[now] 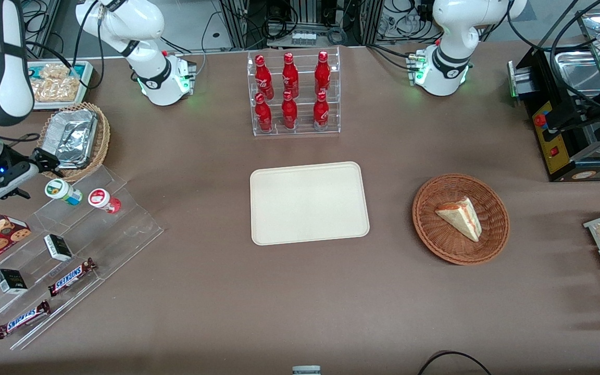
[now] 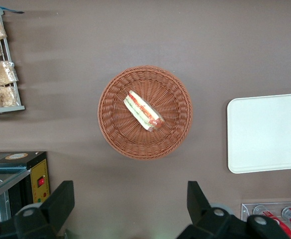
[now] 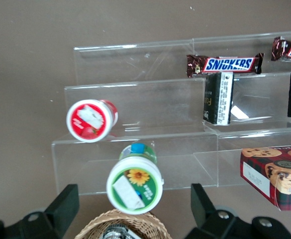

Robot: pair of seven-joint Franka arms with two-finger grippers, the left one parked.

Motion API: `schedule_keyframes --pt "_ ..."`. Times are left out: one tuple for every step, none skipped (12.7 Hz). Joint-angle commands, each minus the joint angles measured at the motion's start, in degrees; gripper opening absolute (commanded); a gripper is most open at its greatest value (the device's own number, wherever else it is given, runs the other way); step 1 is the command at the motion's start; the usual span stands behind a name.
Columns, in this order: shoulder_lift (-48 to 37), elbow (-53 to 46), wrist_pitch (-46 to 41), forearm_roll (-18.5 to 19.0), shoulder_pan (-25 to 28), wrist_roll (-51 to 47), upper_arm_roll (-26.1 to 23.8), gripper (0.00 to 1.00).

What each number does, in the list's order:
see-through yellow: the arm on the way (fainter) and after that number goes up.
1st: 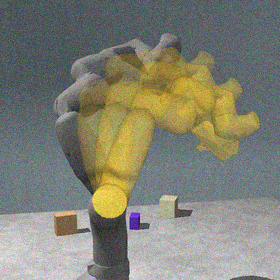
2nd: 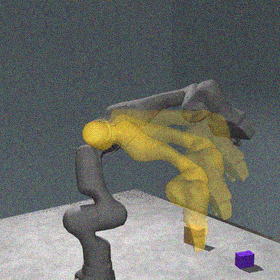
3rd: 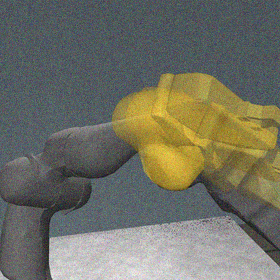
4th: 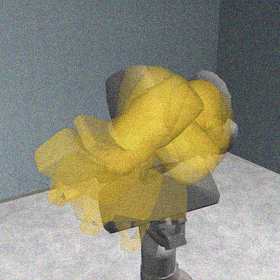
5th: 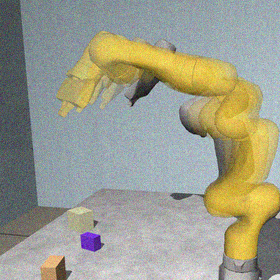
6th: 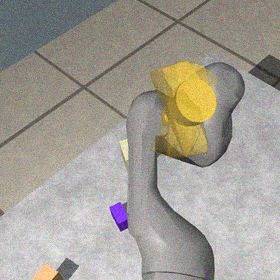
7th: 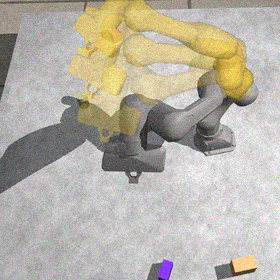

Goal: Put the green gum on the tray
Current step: 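Close the right gripper around the green gum tub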

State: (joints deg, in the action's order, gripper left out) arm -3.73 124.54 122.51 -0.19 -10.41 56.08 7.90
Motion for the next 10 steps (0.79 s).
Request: schedule_keyframes --pt "1.53 0.26 1.85 0.98 -0.40 0.52 0.09 1.00" --pt "1.80 0.87 2.64 0.98 -0.40 0.52 0.09 1.00" --pt "1.71 2.01 3.43 0.89 -0.49 0.52 0.09 1.00" --pt "1.62 3.15 4.22 0.89 -0.57 0.52 0.09 1.00" --pt "1.62 3.86 5.10 0.98 -0.66 0.52 0.09 1.00" --pt "1.71 4.04 5.45 0.89 -0.66 0.52 0.09 1.00" --pt "1.71 4.30 5.46 0.89 -0.66 0.52 0.18 1.00" --pt "1.71 4.57 5.55 0.98 -0.66 0.52 0.10 1.00" --pt "1.71 4.74 5.55 0.98 -0.58 0.52 0.09 1.00" --pt "1.71 4.75 5.55 0.98 -0.66 0.61 0.09 1.00"
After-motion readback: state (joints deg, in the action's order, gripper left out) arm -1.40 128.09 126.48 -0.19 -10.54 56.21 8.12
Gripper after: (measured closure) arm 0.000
